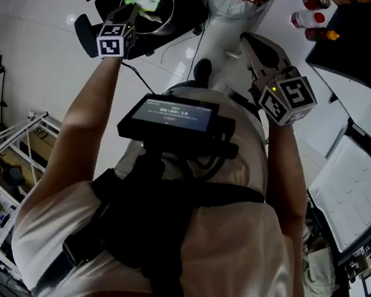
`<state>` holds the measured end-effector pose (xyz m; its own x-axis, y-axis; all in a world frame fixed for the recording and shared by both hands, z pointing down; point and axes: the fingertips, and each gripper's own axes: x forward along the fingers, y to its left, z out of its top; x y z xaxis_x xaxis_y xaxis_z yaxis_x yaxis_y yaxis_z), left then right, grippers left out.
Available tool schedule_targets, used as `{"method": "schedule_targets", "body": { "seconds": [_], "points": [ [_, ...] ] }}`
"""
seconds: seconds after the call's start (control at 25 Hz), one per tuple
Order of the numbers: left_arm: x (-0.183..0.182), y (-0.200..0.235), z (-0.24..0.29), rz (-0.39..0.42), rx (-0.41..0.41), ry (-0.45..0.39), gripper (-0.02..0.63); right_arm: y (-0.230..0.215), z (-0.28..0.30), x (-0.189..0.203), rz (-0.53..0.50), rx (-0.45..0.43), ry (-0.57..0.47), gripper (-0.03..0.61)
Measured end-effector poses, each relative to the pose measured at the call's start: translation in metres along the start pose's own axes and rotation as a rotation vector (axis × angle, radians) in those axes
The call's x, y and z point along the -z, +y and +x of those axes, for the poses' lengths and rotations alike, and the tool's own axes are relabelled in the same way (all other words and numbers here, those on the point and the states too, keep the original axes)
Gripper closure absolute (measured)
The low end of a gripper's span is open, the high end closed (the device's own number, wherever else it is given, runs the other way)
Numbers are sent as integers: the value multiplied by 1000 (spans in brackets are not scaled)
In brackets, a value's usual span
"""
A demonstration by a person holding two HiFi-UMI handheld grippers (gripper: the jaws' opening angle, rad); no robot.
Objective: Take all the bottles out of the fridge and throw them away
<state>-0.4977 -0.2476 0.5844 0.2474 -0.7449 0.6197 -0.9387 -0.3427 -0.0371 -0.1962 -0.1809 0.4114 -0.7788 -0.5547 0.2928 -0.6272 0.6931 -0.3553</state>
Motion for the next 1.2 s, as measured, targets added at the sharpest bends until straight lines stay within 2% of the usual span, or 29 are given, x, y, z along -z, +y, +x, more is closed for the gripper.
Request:
{"method": "schedule_targets", "body": {
  "seconds": [0.28,0.48,0.76,1.0,1.12,1.2],
  "points": [
    [15,14,8,-19,-60,68,577,-6,-9,0,13,38,-13,574],
    [16,15,8,-34,-62,64,495,-9,-14,-1,8,50,-23,574],
    [16,20,2,-28,-69,59,493,-5,-11,-2,11,52,-27,574],
    [10,8,2,4,-38,46,493,-4,-15,0,20,64,-34,574],
    [4,3,1,33,-35,36,590,-5,-17,1,22,71,-35,574],
    [-1,0,2,42,-31,25,614,-6,-18,1,26,79,-39,574]
  ]
}}
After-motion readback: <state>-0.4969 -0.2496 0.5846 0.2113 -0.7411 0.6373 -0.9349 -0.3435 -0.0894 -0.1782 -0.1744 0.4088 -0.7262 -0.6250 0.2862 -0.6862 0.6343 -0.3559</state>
